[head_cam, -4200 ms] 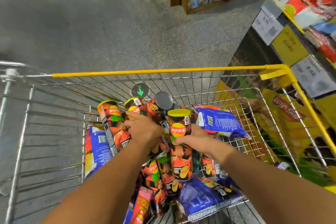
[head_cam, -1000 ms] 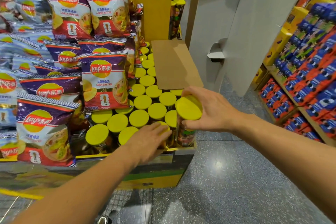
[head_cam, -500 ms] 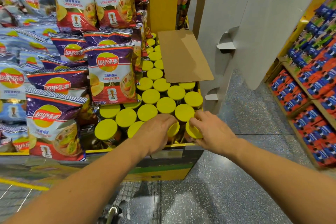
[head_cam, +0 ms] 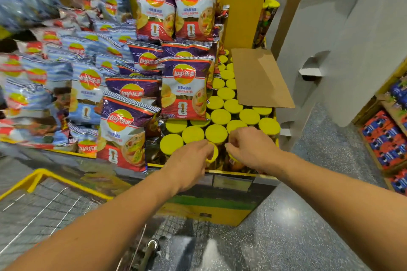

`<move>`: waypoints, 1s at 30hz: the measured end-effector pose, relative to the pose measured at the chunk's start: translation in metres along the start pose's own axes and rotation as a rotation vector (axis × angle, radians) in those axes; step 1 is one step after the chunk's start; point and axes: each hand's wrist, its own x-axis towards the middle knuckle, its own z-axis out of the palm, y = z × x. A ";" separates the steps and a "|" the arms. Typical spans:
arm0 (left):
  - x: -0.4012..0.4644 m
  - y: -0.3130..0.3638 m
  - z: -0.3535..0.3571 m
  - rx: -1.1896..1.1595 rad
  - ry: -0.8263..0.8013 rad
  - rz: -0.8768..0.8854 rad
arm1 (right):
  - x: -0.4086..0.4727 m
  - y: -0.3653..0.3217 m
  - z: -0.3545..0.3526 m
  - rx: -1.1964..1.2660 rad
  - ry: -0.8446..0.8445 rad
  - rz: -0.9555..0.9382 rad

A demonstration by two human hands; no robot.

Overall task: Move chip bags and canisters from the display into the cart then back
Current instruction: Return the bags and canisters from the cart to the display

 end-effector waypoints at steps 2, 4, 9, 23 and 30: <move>-0.019 -0.014 -0.012 -0.024 0.002 -0.069 | 0.007 -0.028 0.002 0.046 -0.035 -0.022; -0.047 -0.031 -0.021 -0.067 0.004 -0.115 | 0.014 -0.060 0.008 0.053 -0.078 -0.065; -0.125 -0.062 -0.040 -0.123 0.012 -0.236 | 0.020 -0.139 0.032 0.052 -0.167 -0.193; -0.365 -0.150 -0.035 -0.181 -0.035 -0.641 | 0.003 -0.357 0.145 0.078 -0.464 -0.494; -0.495 -0.182 -0.022 -0.244 -0.095 -0.964 | -0.012 -0.437 0.220 0.007 -0.684 -0.570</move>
